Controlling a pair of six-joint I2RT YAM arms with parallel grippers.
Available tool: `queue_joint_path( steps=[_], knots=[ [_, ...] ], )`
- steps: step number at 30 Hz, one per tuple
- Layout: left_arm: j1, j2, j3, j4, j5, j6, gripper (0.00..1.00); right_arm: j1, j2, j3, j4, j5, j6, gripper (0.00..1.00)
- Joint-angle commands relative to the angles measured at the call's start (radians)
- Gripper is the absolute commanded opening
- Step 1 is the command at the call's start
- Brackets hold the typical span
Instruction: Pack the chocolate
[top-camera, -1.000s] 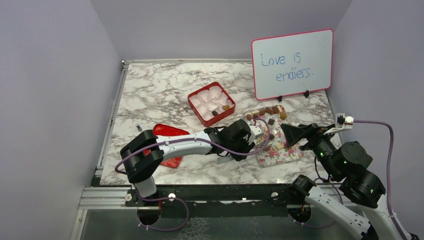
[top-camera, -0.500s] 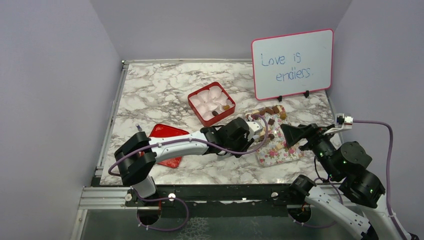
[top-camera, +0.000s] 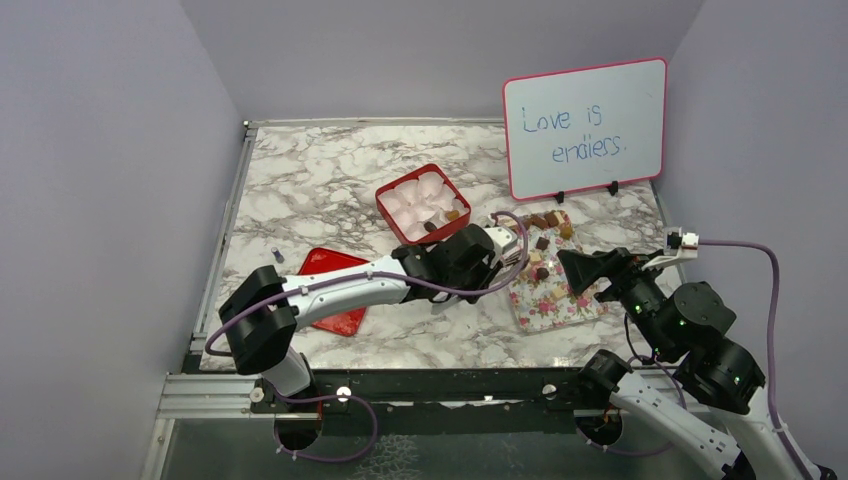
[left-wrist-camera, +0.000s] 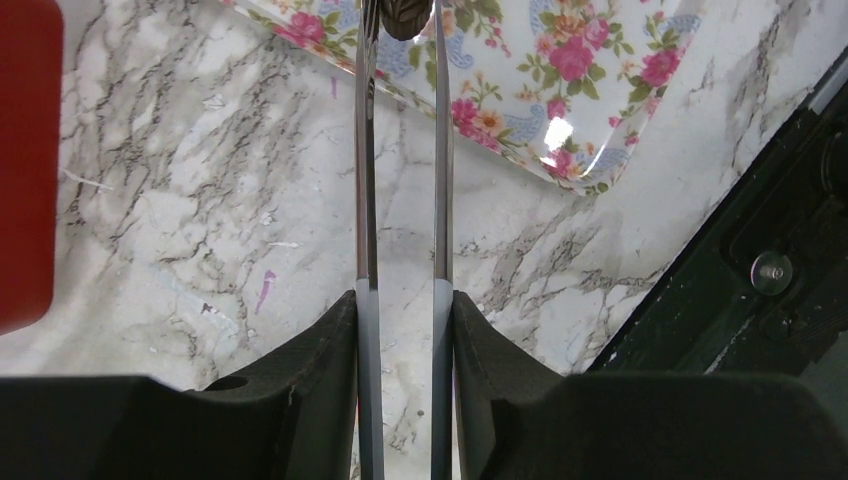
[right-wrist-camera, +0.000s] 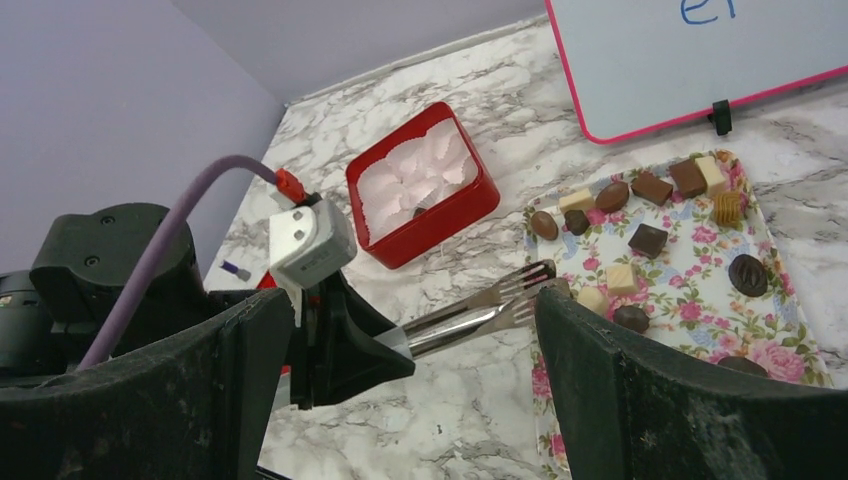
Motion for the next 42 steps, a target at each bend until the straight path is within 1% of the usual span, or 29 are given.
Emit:
queue_joint_path(
  steps=[1, 10, 22, 31, 35, 42],
  knots=[
    [0.045, -0.057, 0.064, -0.041, -0.042, -0.041, 0.25, -0.004, -0.002, -0.014, 0.009, -0.018, 0.013, 0.96],
    [0.195, -0.147, 0.075, -0.136, -0.017, -0.065, 0.25, -0.004, -0.005, -0.014, 0.003, -0.009, 0.009, 0.96],
    [0.337, -0.286, 0.057, -0.287, -0.06, -0.071, 0.26, -0.004, 0.012, -0.016, 0.019, -0.022, 0.003, 0.96],
    [0.379, -0.332, 0.0, -0.348, -0.073, -0.085, 0.26, -0.004, 0.041, 0.002, 0.028, -0.037, -0.004, 0.96],
    [0.392, -0.341, -0.028, -0.351, -0.07, -0.08, 0.26, -0.004, 0.032, -0.018, 0.038, -0.037, 0.0, 0.96],
    [0.411, -0.348, -0.064, -0.355, -0.055, -0.084, 0.27, -0.004, 0.026, -0.004, 0.015, -0.034, -0.001, 0.96]
  ],
)
